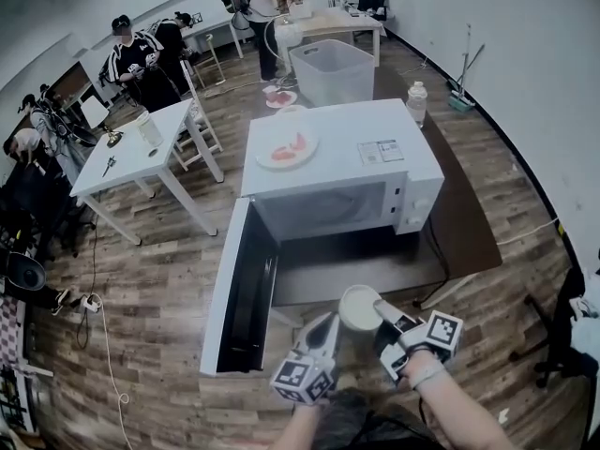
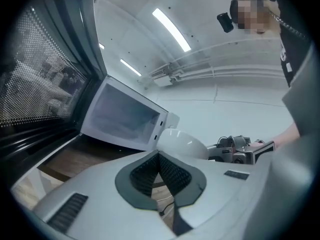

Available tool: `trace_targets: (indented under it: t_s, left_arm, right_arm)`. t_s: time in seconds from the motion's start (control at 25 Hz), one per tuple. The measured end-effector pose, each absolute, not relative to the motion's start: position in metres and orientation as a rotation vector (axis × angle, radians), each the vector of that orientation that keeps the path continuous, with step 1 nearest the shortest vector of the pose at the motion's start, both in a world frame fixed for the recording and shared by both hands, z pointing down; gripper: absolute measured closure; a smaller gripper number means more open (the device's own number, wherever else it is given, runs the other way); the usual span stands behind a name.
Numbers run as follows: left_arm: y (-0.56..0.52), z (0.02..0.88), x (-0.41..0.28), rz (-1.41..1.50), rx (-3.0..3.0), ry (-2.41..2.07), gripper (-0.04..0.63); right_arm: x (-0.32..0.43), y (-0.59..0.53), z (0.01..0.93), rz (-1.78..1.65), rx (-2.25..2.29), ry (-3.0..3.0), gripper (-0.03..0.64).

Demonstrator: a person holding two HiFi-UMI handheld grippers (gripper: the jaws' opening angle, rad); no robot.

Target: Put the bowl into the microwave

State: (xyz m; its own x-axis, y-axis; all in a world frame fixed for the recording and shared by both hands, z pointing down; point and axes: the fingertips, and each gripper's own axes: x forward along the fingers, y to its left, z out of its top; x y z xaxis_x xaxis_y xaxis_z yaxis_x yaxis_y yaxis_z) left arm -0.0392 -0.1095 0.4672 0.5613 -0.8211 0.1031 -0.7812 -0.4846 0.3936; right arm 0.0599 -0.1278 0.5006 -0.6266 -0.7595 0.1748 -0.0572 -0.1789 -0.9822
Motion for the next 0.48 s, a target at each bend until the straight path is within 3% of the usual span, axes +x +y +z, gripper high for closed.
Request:
trace_targets:
  t_s: [0.48]
  left_arm:
    - [-0.145, 0.486, -0.052, -0.117, 2.374, -1.377, 0.595]
  right_arm:
    - [0.038, -0.191, 0.523, -1.838, -0.943, 1.626, 0.526]
